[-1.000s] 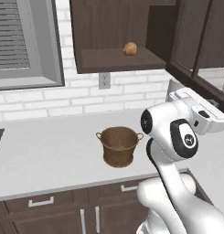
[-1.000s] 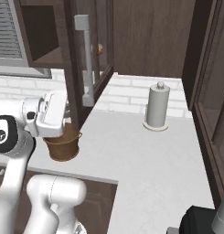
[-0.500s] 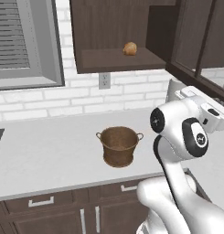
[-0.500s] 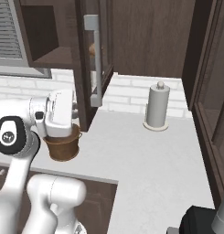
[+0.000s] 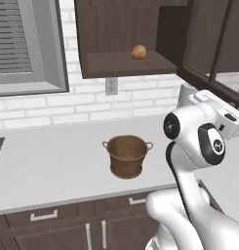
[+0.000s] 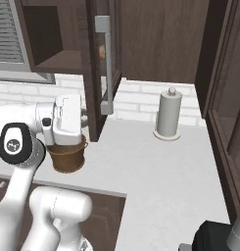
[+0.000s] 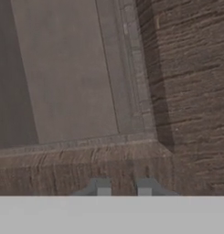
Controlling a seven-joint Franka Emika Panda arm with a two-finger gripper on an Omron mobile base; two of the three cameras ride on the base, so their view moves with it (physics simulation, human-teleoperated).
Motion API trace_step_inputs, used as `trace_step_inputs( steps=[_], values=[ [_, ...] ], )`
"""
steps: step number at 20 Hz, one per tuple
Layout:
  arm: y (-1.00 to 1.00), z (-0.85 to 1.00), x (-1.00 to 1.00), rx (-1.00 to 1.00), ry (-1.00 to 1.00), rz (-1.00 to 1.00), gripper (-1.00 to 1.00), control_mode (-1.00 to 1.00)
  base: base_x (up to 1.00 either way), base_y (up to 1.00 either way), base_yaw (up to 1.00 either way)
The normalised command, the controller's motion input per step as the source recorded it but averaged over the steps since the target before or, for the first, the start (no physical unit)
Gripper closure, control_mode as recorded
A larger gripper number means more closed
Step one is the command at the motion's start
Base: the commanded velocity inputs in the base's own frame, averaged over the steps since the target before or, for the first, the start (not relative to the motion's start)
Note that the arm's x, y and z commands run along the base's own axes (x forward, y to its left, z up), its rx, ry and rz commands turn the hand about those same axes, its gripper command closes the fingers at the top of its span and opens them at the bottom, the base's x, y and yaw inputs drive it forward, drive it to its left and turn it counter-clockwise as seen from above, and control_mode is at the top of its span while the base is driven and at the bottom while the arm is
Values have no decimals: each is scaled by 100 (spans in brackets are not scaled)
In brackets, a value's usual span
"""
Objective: Open the cabinet, pick up the bread from the cabinet and place it in the basket. Then move the basket to the dining counter.
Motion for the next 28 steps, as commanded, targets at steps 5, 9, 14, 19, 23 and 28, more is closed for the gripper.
trace_step_inputs(
  steps=[5, 9, 14, 19, 23, 28],
  values=[
    [-15, 0, 0, 0, 1, 4, 100, -100, 0, 0, 0],
    [39, 0, 0, 0, 2, 1, 100, -100, 0, 0, 0],
    [73, 8, 0, 0, 11, 7, 100, -100, 0, 0, 0],
    [63, 38, 0, 0, 22, 13, 100, -100, 0, 0, 0],
    [56, 51, 18, 0, 28, 14, -100, -100, 0, 0, 0],
    [17, 55, 51, 5, 21, 13, -100, -100, 0, 0, 0]
  ],
)
